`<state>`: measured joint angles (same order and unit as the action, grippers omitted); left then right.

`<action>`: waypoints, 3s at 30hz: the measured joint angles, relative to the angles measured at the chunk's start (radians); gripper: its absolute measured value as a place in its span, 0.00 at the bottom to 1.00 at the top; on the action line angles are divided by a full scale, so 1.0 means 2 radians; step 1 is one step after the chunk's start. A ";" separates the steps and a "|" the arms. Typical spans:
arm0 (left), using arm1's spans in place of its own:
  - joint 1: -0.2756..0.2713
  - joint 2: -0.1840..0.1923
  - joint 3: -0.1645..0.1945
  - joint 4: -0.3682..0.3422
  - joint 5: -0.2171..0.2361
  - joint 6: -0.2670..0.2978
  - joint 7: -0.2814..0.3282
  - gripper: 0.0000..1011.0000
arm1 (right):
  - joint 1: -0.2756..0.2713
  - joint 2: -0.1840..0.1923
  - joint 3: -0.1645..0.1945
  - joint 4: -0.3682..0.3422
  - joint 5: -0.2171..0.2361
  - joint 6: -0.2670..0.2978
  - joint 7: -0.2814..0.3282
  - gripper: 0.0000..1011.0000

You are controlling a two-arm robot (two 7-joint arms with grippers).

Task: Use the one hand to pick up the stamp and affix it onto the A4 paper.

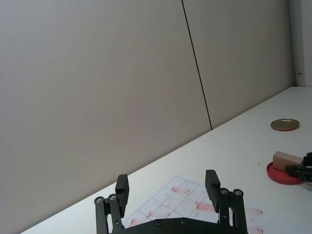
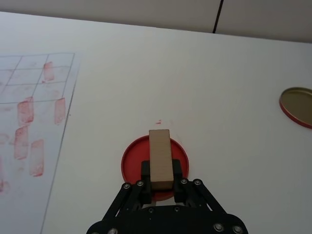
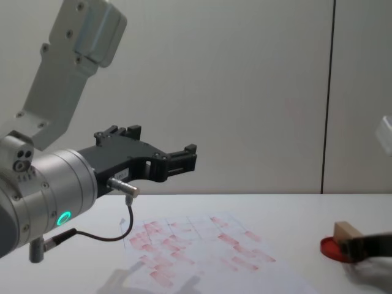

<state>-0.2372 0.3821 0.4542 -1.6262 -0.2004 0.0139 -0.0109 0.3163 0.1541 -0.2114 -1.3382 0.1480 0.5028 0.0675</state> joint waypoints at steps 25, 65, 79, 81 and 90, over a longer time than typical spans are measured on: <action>0.000 0.000 0.000 0.000 0.000 0.000 0.000 0.98 | 0.004 -0.006 -0.014 -0.108 -0.051 -0.017 0.014 0.23; 0.000 0.000 0.000 0.000 0.000 0.000 0.000 0.98 | 0.027 -0.049 -0.058 0.019 -0.056 0.018 0.102 0.23; 0.000 0.000 0.000 0.000 0.000 0.000 0.000 0.98 | 0.027 -0.049 -0.058 0.036 -0.054 0.019 0.107 0.23; 0.000 0.000 0.000 0.000 0.000 0.000 0.000 0.98 | 0.028 -0.050 -0.058 0.038 -0.054 0.020 0.107 0.23; 0.000 0.000 0.000 0.000 0.000 0.000 0.000 0.98 | 0.028 -0.049 -0.057 0.043 -0.051 0.019 0.107 0.23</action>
<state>-0.2371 0.3821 0.4542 -1.6262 -0.2004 0.0139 -0.0109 0.3718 0.0551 -0.3256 -1.2521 0.0457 0.5418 0.2821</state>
